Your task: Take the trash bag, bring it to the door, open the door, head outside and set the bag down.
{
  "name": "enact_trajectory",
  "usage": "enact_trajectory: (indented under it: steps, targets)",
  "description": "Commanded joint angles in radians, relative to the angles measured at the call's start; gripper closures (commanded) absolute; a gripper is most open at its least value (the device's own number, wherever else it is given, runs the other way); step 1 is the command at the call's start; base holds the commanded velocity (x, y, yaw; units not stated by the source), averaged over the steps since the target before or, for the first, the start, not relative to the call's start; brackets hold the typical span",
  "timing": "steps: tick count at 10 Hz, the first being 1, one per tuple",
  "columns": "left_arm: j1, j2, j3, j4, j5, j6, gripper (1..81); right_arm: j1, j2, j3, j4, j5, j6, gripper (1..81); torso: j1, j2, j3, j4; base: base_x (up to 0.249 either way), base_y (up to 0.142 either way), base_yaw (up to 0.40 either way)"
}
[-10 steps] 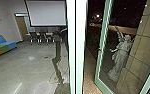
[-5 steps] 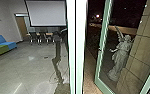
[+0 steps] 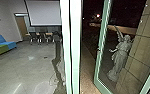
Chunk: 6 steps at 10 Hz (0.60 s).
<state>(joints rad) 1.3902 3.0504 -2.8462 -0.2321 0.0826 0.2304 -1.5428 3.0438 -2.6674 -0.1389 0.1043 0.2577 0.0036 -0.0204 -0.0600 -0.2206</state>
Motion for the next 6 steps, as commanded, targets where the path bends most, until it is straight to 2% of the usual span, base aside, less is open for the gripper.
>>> enact_trajectory:
  steps: [1,6]
  targets:
    - [-0.056,-0.007,-0.004,0.005,0.059,0.001,81.1,0.039,0.023,0.014,-0.013,-0.051,-0.005,1.0,0.000,0.000,0.000,0.000,0.000,-0.098,0.000]
    - [-0.056,-0.004,-0.002,0.017,0.059,0.001,81.1,0.023,0.029,0.009,-0.013,-0.046,-0.012,1.0,0.000,0.000,0.000,0.000,0.000,-0.098,0.000]
